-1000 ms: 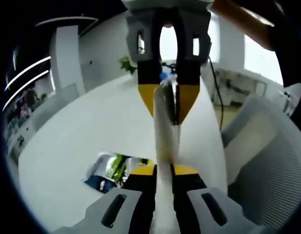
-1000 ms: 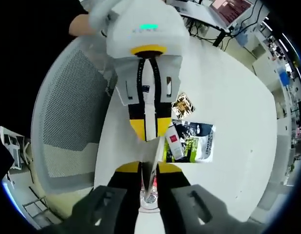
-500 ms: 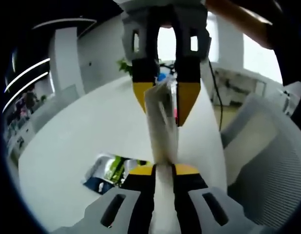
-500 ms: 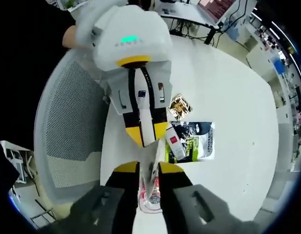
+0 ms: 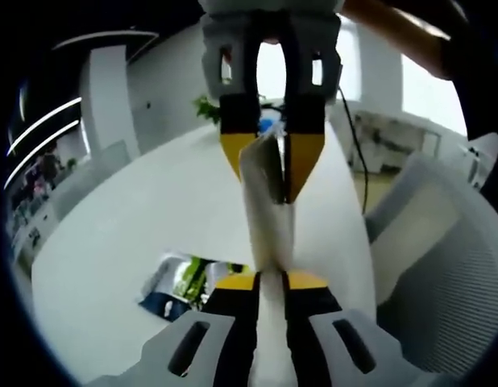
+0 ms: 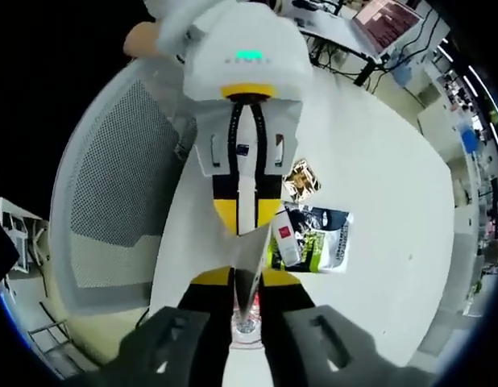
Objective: Arrange the skincare products in the storage area until every visible bottle or jar stands upright without overlapping.
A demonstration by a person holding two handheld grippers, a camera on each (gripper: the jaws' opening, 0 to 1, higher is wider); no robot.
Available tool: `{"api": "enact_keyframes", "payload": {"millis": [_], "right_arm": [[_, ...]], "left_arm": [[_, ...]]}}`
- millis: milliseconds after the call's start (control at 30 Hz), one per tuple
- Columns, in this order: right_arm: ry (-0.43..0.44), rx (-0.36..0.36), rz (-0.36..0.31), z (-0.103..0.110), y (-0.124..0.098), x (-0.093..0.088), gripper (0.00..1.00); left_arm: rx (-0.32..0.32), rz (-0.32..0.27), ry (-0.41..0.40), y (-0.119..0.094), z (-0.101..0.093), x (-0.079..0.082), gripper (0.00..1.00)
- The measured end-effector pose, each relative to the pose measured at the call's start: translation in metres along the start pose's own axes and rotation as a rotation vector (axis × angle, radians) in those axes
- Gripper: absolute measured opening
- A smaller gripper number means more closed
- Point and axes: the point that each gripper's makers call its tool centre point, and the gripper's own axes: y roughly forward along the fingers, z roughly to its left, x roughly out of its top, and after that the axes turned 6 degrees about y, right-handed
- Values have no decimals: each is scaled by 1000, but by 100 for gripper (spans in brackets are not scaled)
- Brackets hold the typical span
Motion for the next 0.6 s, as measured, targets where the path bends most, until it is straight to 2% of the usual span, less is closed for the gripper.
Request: {"api": "enact_keyframes", "payload": {"millis": [100,200,367,433,500,600], "right_arm": [[11,1,-2,-4,1,-1,11],[64,-6,-12,-3,-1,1,11],[81,-13,-27,2,-3,5,12],[99,-7,-26,-2,-3,2,16],[102,-7,-24,4,-3,3,19],[112,-24,-24,3,-3,3,21]], "left_arm": [[-1,-2,-6,0,1,0,6],[-2,0,-3,0,1,0,7],[-1,11,8,1,0,-1,8],[-4,16,10,1,-1,-1,9],[-7,19,11,1,-1,-2,9],[-6,14,6,1,-1,-1,9]]}}
